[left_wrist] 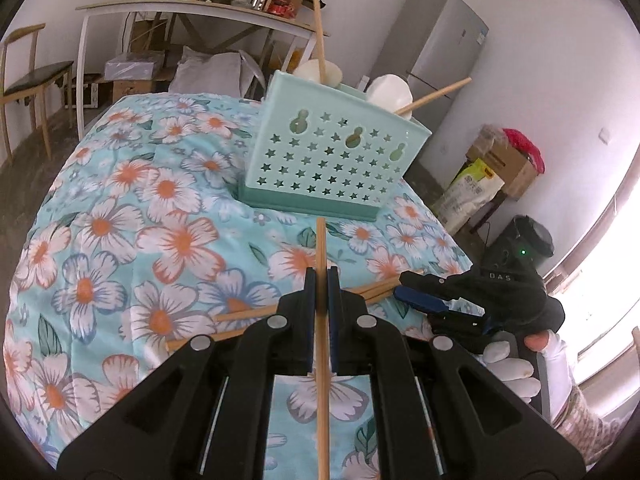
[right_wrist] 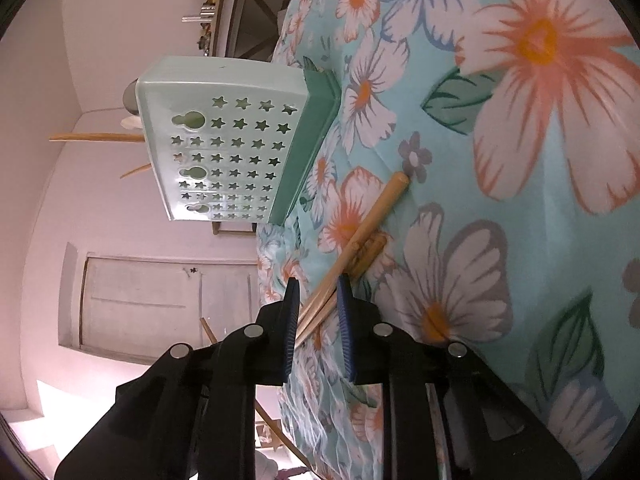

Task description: Organize utensils

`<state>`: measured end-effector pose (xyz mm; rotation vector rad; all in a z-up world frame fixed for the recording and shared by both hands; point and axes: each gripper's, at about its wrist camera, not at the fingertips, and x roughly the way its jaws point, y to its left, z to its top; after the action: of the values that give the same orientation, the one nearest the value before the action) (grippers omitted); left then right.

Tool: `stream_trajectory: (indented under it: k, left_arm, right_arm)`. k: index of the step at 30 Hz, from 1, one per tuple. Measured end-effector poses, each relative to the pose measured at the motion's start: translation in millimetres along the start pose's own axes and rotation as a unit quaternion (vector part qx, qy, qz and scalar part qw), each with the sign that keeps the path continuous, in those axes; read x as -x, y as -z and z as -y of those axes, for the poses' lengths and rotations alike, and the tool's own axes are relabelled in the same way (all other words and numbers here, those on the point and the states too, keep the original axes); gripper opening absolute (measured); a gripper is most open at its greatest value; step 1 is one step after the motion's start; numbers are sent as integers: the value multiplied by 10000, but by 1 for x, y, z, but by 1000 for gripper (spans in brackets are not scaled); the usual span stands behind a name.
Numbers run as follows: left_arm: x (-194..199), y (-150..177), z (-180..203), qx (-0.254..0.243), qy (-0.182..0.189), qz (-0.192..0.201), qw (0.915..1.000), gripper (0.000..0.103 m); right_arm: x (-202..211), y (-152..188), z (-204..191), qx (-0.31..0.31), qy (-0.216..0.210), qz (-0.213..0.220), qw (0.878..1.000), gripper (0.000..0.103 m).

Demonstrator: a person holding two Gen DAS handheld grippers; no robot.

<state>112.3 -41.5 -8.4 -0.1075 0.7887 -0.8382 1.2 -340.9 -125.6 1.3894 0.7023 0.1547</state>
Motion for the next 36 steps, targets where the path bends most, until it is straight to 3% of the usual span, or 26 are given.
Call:
stream_trajectory:
  k: [3,7,16,25,32,36]
  left_arm:
    - [1,1,-4,70,44,33,10000,5]
    - [2,1,-6,138,93,80,9998,5]
    - [13,-1,-13,215,64,225,9995,5]
    - [15,-1,-13,233,90,256,9994,5]
    - [16,0,-13,283,97,265,9992,5]
    - [17,0,-17,338,95,270,9990,5]
  right_arm:
    - [-9,2,-5,19,117,68,9999,16]
    - [-15,5,-5,7,242,152,9996,3]
    - [-14,10,-5,-168,124,37,9998,3]
    - [-26,7,-4,-647,429,-167,9968,9]
    - [-42,-1,-5,-903,324,-341,9948,10]
    - [-37,1,-8,-942,178,-359,9947,23]
